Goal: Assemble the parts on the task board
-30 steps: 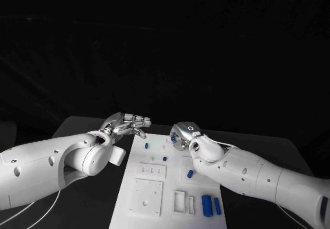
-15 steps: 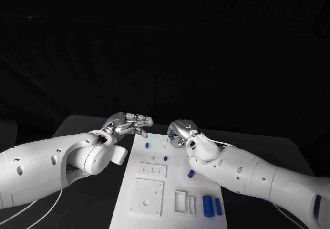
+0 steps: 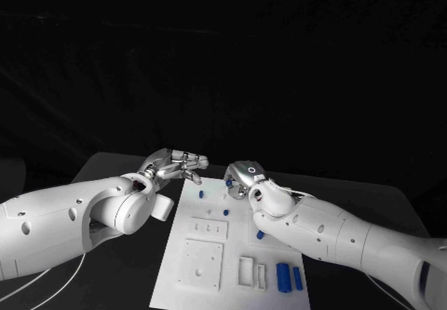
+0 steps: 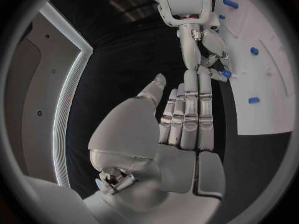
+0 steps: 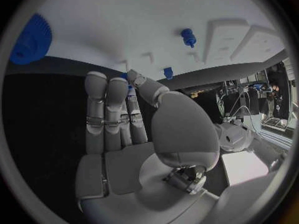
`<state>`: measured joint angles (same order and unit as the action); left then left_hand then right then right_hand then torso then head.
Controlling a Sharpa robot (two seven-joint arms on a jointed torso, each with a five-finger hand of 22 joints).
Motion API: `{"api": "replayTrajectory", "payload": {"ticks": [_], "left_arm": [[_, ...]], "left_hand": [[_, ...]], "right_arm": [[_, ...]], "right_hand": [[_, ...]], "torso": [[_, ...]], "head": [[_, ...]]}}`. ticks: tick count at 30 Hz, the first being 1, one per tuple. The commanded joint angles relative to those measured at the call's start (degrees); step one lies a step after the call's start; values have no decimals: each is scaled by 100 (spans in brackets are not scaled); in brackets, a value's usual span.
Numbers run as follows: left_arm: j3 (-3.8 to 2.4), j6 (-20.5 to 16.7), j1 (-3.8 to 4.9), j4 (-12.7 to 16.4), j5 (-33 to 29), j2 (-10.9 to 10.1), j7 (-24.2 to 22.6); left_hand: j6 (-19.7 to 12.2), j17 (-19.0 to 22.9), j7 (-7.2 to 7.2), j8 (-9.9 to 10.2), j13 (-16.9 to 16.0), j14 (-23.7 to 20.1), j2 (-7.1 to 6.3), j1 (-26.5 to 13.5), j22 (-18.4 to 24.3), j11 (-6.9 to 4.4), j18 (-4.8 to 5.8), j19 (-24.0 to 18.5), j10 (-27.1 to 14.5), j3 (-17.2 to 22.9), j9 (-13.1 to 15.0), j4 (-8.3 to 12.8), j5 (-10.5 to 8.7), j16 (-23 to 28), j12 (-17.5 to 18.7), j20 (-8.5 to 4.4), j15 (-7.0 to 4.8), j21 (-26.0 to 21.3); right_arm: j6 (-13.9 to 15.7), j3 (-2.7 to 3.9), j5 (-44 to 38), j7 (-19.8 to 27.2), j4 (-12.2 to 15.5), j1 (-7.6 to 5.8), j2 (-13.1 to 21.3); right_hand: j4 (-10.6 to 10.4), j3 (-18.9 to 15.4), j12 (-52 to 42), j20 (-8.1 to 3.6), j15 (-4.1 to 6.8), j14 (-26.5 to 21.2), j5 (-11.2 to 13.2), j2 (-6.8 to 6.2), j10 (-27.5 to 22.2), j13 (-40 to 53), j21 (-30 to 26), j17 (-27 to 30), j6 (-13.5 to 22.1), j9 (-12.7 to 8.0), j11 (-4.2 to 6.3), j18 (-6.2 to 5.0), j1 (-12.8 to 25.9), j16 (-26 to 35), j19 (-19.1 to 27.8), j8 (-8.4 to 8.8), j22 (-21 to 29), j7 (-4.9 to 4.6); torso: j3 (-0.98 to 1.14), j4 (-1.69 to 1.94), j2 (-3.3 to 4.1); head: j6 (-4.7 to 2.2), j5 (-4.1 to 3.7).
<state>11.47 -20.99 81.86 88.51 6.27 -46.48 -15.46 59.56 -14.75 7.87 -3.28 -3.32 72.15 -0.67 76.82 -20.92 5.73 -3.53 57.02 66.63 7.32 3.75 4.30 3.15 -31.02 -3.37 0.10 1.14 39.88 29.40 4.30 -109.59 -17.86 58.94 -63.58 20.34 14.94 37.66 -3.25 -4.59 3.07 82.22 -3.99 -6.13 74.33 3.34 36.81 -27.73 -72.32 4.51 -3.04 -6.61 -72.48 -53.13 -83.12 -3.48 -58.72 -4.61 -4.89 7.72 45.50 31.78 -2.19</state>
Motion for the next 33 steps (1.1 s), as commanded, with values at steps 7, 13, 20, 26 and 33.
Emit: {"api": "replayTrajectory", "payload": {"ticks": [7, 13, 20, 26, 33], "left_arm": [[-8, 80, 30, 3, 41, 19, -25], [-8, 81, 33, 0, 42, 28, -21], [-8, 72, 37, -3, 42, 29, -12], [-9, 75, 41, -13, 43, 48, -6], [-9, 76, 51, -17, 44, 42, 0]], "left_hand": [[-31, 7, -6, -31, -9, 7, 13, -38, 55, -4, -110, -22, -58, -51, 5, 22, 38, 23, -4, 14, 12, 4], [-31, 7, -6, -31, -9, 7, 13, -38, 55, -4, -110, -22, -58, -51, 5, 22, 38, 23, -4, 14, 12, 4], [-35, 8, -3, -31, -10, 5, 13, -42, 67, -3, -110, -23, -60, -55, 5, 19, 37, 24, -5, 15, 13, 10], [-35, 8, -3, -31, -10, 5, 13, -42, 67, -3, -110, -23, -60, -55, 5, 19, 37, 24, -5, 15, 13, 10], [-35, 8, -3, -31, -10, 5, 13, -42, 67, -3, -110, -23, -60, -55, 5, 19, 37, 24, -5, 15, 13, 10]], "right_arm": [[-12, 2, -48, 78, 2, 1, -23], [-32, 2, -43, 85, -27, 4, -44], [-62, 1, -30, 105, 1, 20, -51], [-125, 1, -26, 114, 23, 29, -62], [-186, 1, -27, 106, -3, 38, -43]], "right_hand": [[15, 30, -9, 2, 21, 5, -27, 18, 157, 13, -23, 7, -30, 10, 104, -48, -22, -6, -24, -18, -9, -9], [17, 32, -9, 2, 20, 4, -37, 21, 155, 13, -87, 8, -28, 11, 103, -45, -12, -8, -46, -18, -98, -10], [19, 33, -9, 2, 20, 3, -49, 19, 154, 12, -124, 9, -26, 12, 102, -46, -8, -8, -54, -18, -134, -10], [14, 22, -9, 2, 21, 6, -77, 20, 152, 12, -152, 11, -28, 13, 103, -44, -1, -8, -63, -20, -171, -10], [16, 19, -9, 2, 20, 3, -88, 19, 151, 12, -171, 11, -24, 13, 102, -45, 0, -7, -64, -19, -175, -11]], "torso": [[-8, 8, 26], [-15, 18, 35], [-17, 7, 46], [-24, 13, 42], [-25, 1, 48]], "head": [[3, -11], [0, -21], [-13, -4], [-5, -6], [1, -4]]}}
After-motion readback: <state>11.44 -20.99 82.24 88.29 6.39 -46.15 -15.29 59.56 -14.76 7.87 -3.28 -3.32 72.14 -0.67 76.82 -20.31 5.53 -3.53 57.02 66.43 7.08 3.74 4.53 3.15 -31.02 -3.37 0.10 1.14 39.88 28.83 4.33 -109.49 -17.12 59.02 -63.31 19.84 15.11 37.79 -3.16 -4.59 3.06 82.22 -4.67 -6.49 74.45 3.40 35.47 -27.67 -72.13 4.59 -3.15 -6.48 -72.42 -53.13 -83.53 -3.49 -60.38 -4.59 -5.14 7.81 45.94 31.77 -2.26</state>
